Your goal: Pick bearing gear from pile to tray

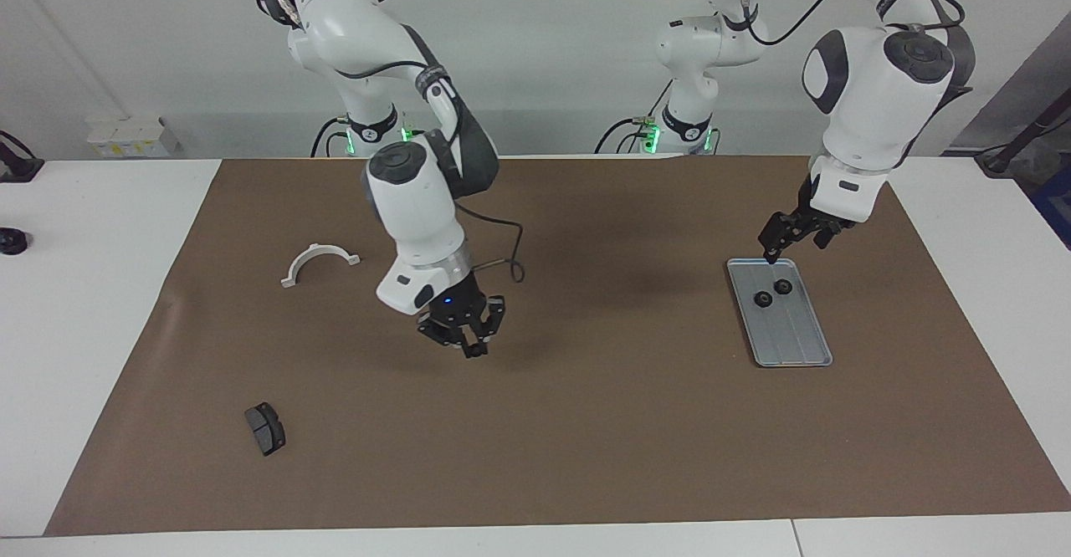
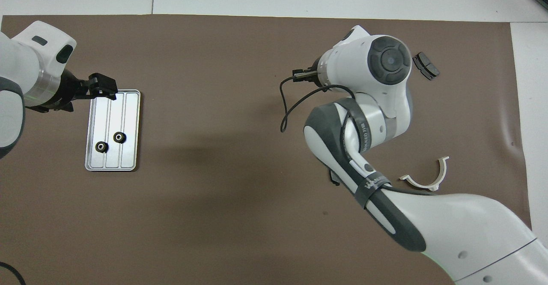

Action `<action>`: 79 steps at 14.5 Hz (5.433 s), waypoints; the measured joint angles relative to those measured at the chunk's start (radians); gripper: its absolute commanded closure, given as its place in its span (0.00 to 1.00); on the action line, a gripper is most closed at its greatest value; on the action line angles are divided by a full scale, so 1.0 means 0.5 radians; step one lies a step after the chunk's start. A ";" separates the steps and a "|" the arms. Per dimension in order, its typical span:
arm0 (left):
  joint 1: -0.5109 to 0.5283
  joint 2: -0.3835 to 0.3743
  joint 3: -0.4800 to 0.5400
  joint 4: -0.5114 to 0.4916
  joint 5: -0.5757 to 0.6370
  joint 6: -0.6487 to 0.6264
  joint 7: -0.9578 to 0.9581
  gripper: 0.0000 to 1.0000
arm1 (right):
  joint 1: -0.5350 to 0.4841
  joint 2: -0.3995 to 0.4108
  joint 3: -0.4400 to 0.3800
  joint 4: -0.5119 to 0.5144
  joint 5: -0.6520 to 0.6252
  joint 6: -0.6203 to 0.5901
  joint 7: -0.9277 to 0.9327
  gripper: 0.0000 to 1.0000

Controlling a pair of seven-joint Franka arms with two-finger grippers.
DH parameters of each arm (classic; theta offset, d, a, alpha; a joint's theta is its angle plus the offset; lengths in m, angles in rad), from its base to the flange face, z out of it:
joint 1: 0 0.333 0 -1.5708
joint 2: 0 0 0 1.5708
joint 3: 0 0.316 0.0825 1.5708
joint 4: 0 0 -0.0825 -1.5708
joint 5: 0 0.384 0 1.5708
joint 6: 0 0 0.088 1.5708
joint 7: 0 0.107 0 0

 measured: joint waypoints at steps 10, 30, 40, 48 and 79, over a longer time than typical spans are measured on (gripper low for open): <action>-0.117 0.078 -0.002 -0.014 -0.013 0.120 -0.219 0.00 | 0.472 0.367 -0.015 0.040 -0.101 0.524 0.313 0.24; -0.805 0.778 0.004 -0.040 0.140 0.949 -1.381 0.37 | -0.572 -0.571 -0.039 0.484 -0.089 -1.686 -0.081 0.00; -0.815 0.803 0.017 -0.139 0.142 1.067 -1.383 0.61 | -0.743 -0.874 -0.043 -0.044 -0.024 -1.577 -0.194 0.00; -0.804 0.798 0.046 -0.041 0.145 0.950 -1.383 1.00 | -0.502 -1.031 -0.242 -0.278 -0.024 -1.460 -0.195 0.00; 0.010 0.225 0.007 -0.396 0.125 0.489 0.508 0.00 | -0.496 -1.033 -0.313 -0.272 -0.061 -1.501 -0.196 0.00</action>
